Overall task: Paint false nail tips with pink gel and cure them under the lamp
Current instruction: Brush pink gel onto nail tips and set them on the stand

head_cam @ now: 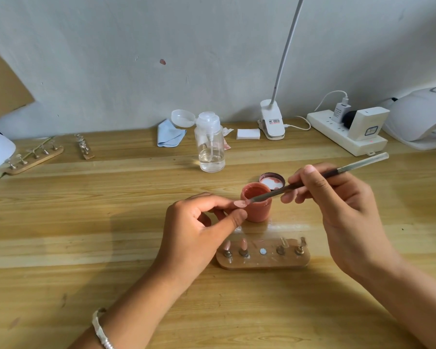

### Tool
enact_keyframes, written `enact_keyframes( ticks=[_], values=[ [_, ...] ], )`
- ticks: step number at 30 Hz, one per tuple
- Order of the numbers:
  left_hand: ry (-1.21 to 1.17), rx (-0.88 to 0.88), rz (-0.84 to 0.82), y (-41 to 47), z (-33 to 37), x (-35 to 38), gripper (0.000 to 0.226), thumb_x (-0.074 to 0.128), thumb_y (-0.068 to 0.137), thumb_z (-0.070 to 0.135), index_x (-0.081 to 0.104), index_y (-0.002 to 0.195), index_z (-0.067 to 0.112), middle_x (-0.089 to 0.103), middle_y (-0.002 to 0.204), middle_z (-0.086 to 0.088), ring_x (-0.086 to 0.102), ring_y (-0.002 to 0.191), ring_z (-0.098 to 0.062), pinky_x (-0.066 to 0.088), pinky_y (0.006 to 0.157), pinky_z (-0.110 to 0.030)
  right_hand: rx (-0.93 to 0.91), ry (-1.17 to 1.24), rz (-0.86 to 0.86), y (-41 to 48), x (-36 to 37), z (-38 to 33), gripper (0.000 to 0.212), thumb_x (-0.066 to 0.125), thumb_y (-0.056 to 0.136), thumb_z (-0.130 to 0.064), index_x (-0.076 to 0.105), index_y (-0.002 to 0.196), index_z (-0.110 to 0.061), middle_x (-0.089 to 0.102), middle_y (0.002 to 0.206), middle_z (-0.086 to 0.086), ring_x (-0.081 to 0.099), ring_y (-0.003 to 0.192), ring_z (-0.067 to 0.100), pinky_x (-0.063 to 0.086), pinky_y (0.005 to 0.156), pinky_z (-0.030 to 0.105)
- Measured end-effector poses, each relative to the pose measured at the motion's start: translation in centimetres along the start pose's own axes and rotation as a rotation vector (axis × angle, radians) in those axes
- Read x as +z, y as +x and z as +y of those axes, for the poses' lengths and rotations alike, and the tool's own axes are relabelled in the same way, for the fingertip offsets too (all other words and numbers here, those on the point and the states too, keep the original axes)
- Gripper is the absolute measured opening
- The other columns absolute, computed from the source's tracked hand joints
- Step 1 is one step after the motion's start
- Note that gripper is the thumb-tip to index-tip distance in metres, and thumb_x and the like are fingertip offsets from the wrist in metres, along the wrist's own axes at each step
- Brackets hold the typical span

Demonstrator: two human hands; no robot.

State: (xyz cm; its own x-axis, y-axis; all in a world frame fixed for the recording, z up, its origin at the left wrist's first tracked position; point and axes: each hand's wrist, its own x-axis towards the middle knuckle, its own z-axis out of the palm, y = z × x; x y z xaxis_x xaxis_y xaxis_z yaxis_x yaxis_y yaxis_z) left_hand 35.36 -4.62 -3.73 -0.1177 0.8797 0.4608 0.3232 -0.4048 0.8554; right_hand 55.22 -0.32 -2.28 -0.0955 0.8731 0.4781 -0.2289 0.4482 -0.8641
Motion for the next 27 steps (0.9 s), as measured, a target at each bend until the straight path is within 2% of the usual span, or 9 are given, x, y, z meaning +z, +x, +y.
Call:
enact_keyframes(
  ticks=[3, 6, 11, 13, 15, 18, 21, 23, 27],
  values=[
    [-0.002, -0.006, 0.004, -0.01, 0.03, 0.05, 0.013, 0.08, 0.074, 0.028, 0.079, 0.087, 0.027, 0.075, 0.081, 0.004, 0.067, 0.056, -0.023, 0.051, 0.045, -0.04, 0.0, -0.032, -0.049, -0.22, 0.11, 0.14, 0.022, 0.058, 0.096, -0.03, 0.071, 0.091, -0.012, 0.075, 0.08, 0.003, 0.068, 0.077, 0.016, 0.049, 0.072, 0.021],
    [0.009, 0.003, 0.0, -0.06, 0.04, -0.02, 0.013, 0.08, 0.076, 0.025, 0.079, 0.088, 0.026, 0.076, 0.083, 0.005, 0.068, 0.058, -0.022, 0.053, 0.049, -0.039, 0.01, -0.033, -0.026, -0.11, -0.1, 0.22, 0.021, 0.057, 0.096, -0.025, 0.07, 0.09, -0.01, 0.075, 0.078, 0.002, 0.067, 0.075, 0.015, 0.049, 0.071, 0.02],
    [0.009, 0.003, 0.0, -0.09, -0.04, -0.1, 0.012, 0.081, 0.078, 0.022, 0.079, 0.089, 0.026, 0.076, 0.083, 0.006, 0.07, 0.06, -0.02, 0.053, 0.054, -0.041, 0.006, -0.005, 0.053, 0.25, -0.34, 0.09, 0.021, 0.06, 0.093, -0.031, 0.074, 0.079, -0.024, 0.072, 0.073, 0.001, 0.066, 0.068, 0.014, 0.048, 0.068, 0.019],
    [0.011, 0.011, -0.002, -0.08, -0.08, -0.11, 0.013, 0.08, 0.077, 0.024, 0.079, 0.09, 0.028, 0.076, 0.084, 0.008, 0.071, 0.068, -0.018, 0.055, 0.059, -0.04, -0.006, -0.001, 0.047, 0.24, -0.33, 0.04, 0.021, 0.061, 0.092, -0.035, 0.075, 0.078, -0.027, 0.072, 0.074, 0.0, 0.066, 0.068, 0.014, 0.048, 0.068, 0.019],
    [0.025, 0.031, 0.0, 0.01, -0.2, -0.12, 0.013, 0.079, 0.077, 0.024, 0.079, 0.09, 0.029, 0.076, 0.085, 0.01, 0.072, 0.079, -0.017, 0.058, 0.066, -0.035, -0.017, 0.002, 0.047, 0.24, -0.36, 0.03, 0.023, 0.059, 0.095, -0.03, 0.075, 0.078, -0.028, 0.072, 0.073, 0.0, 0.066, 0.068, 0.014, 0.048, 0.068, 0.02],
    [0.018, 0.059, 0.005, 0.19, -0.34, -0.12, 0.01, 0.077, 0.078, 0.029, 0.079, 0.088, 0.027, 0.076, 0.087, 0.012, 0.073, 0.085, -0.016, 0.059, 0.072, -0.029, -0.021, 0.02, 0.044, 0.31, -0.51, -0.06, 0.023, 0.057, 0.096, -0.027, 0.075, 0.081, -0.026, 0.072, 0.072, 0.001, 0.066, 0.071, 0.015, 0.048, 0.068, 0.02],
    [-0.009, 0.056, 0.006, 0.31, -0.48, -0.08, 0.011, 0.075, 0.081, 0.03, 0.079, 0.09, 0.027, 0.077, 0.09, 0.012, 0.073, 0.089, -0.017, 0.06, 0.076, -0.032, -0.016, 0.033, 0.013, 0.3, -0.62, -0.32, 0.018, 0.059, 0.092, -0.034, 0.072, 0.094, -0.021, 0.073, 0.076, 0.004, 0.067, 0.078, 0.016, 0.047, 0.07, 0.02],
    [-0.011, 0.042, 0.003, 0.33, -0.55, -0.06, 0.011, 0.076, 0.082, 0.027, 0.079, 0.093, 0.026, 0.077, 0.092, 0.011, 0.073, 0.09, -0.016, 0.06, 0.077, -0.035, -0.039, 0.009, -0.036, 0.19, -0.45, -0.43, 0.021, 0.057, 0.094, -0.03, 0.068, 0.101, -0.014, 0.075, 0.081, 0.001, 0.068, 0.081, 0.011, 0.048, 0.073, 0.016],
    [-0.027, -0.008, 0.009, 0.31, -0.48, -0.06, 0.013, 0.077, 0.08, 0.03, 0.079, 0.092, 0.025, 0.077, 0.09, 0.008, 0.072, 0.085, -0.02, 0.06, 0.072, -0.041, -0.089, -0.106, -0.099, -0.2, -0.15, -0.61, 0.017, 0.059, 0.096, -0.027, 0.069, 0.099, -0.013, 0.076, 0.088, -0.004, 0.071, 0.087, 0.008, 0.049, 0.079, 0.012]
  ],
)
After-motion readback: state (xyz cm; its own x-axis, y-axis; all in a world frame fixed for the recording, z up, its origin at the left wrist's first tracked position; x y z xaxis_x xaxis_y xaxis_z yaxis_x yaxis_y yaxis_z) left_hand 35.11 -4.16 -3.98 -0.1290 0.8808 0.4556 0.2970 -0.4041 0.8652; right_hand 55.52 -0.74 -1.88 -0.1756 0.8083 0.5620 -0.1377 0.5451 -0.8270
